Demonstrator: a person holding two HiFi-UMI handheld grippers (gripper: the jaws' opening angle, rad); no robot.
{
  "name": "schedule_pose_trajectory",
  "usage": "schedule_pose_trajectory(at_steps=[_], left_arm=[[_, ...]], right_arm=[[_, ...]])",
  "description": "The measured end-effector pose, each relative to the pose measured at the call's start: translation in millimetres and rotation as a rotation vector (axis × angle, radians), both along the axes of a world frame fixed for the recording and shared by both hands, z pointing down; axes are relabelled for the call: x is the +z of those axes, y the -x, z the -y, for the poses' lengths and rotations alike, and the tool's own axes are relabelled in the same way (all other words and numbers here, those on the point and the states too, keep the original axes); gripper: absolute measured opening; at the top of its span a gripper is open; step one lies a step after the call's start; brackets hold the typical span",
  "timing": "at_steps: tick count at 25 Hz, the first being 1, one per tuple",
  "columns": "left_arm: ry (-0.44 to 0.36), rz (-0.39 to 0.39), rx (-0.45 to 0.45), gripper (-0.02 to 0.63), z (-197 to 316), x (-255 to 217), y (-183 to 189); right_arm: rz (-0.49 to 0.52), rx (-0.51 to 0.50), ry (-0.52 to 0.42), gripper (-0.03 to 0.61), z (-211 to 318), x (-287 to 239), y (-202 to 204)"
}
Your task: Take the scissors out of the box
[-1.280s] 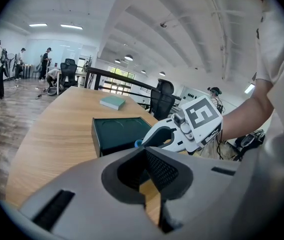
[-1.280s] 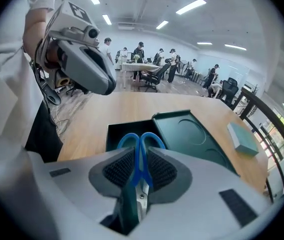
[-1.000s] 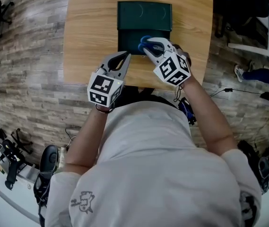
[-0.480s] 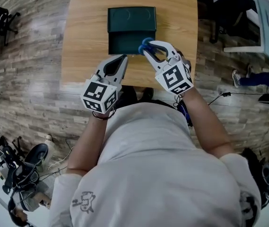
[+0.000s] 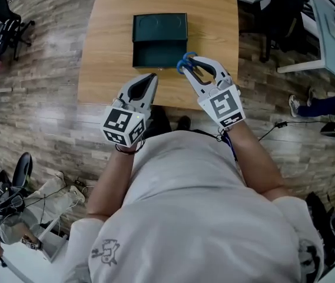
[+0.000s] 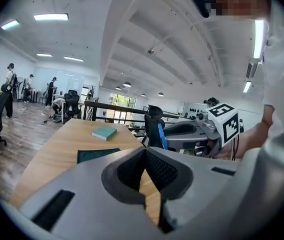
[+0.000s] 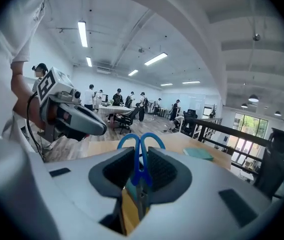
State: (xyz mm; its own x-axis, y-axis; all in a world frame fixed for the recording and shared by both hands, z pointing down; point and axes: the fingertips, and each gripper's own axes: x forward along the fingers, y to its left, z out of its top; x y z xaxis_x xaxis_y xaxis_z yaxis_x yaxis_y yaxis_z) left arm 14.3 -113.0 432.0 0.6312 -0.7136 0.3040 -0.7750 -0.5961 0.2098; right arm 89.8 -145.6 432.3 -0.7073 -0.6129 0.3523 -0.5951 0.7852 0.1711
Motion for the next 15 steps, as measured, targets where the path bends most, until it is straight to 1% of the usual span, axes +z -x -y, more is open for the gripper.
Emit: schedule_pose_trajectory(at_steps=[5,9,15], left_arm=[[-0.030,0.009,-0.007,0.005,-19,-15,-7],[-0.051,0.013,-0.009,0.005,-31,-29,-7],[-0.084,0.018,0.018,0.005,-40,-45,-3]], right_arm=[[0.061,0.022,0.002,0.092,-20,-18,-14],[0.100,0.059,0.003,0.092,-32,-31,-26],[0.162,0.116,0.011,0.092,-52,-46,-35]])
